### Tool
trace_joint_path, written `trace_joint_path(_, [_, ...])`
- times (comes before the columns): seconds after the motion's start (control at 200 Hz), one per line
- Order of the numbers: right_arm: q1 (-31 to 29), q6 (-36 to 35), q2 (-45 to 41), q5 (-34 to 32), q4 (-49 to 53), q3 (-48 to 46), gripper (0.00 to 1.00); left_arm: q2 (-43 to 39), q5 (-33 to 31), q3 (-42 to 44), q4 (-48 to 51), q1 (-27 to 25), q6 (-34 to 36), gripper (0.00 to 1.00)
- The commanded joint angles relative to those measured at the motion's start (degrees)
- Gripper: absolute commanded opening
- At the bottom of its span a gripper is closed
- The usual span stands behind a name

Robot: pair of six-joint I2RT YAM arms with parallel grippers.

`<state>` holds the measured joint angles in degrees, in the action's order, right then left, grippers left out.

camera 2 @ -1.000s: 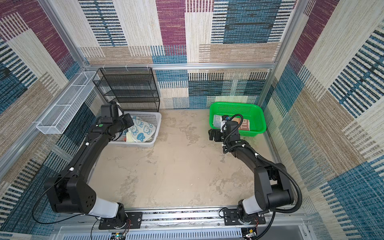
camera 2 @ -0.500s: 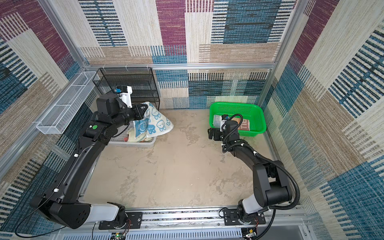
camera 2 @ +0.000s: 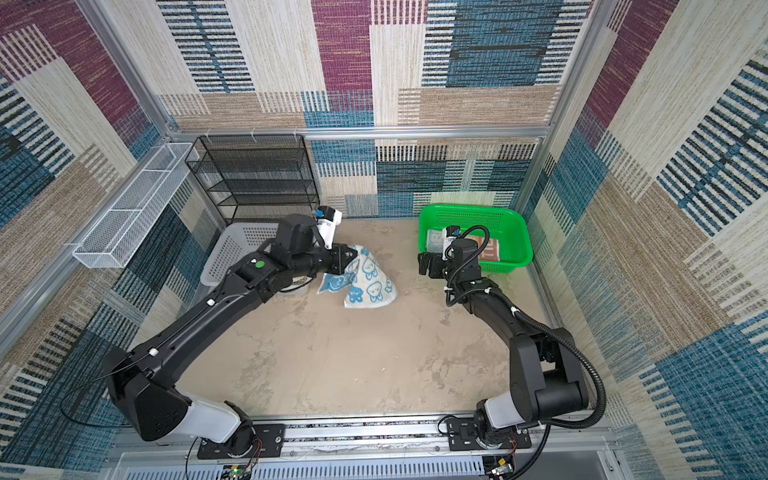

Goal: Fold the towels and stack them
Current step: 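Lift the bunny towel out of the white basket with the left gripper onto the table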

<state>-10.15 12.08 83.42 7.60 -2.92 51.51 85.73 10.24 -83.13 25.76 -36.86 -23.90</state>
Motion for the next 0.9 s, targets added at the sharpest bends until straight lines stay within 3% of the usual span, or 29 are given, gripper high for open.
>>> trace_joint_path(0.0, [-0.03, -0.56, -1.58, -0.87, 0.45, -0.44, 1.0, 2.33, -4.43, 3.68, -4.77, -2.82, -4.79, 0.0])
trace_joint_path(0.17, [0.01, -0.65, -2.38, -0.84, 1.38, -0.87, 1.0, 6.86, -11.59, 8.76, -5.16, -3.31, -8.32, 0.0])
trace_joint_path(0.381, [-0.03, -0.7, -1.91, -0.02, 1.46, -1.15, 1.0, 9.95, -24.27, 11.39, -3.0, -1.86, -6.74, 0.03])
trace_joint_path(0.431, [-0.04, -0.66, -1.63, 0.03, 1.38, -1.06, 1.0, 10.37, -25.42, 11.6, -3.25, -1.33, -5.63, 0.14])
trace_joint_path(0.461, [-0.03, -0.67, -1.35, 0.19, 1.43, -0.98, 1.0, 10.77, -26.1, 11.47, -3.04, -1.11, -4.98, 0.25])
trace_joint_path(0.501, [-0.12, -0.66, -1.2, 0.39, 1.42, -0.93, 1.0, 11.24, -27.15, 11.03, -2.48, -1.02, -3.98, 0.48])
trace_joint_path(0.576, [-0.26, -0.65, -1.01, 0.44, 1.53, -0.83, 1.0, 11.97, -28.8, 9.67, -0.01, -1.02, -2.49, 0.69])
trace_joint_path(0.646, [-0.22, -0.77, -0.8, 0.29, 1.51, -0.74, 1.0, 11.25, -29.54, 9.88, 0.34, -1.27, -0.97, 0.98])
trace_joint_path(0.896, [-0.31, -0.69, 0.63, 0.55, 1.94, -0.27, 1.0, 4.79, -31.14, 14.35, -0.4, -5.79, 4.35, 0.96])
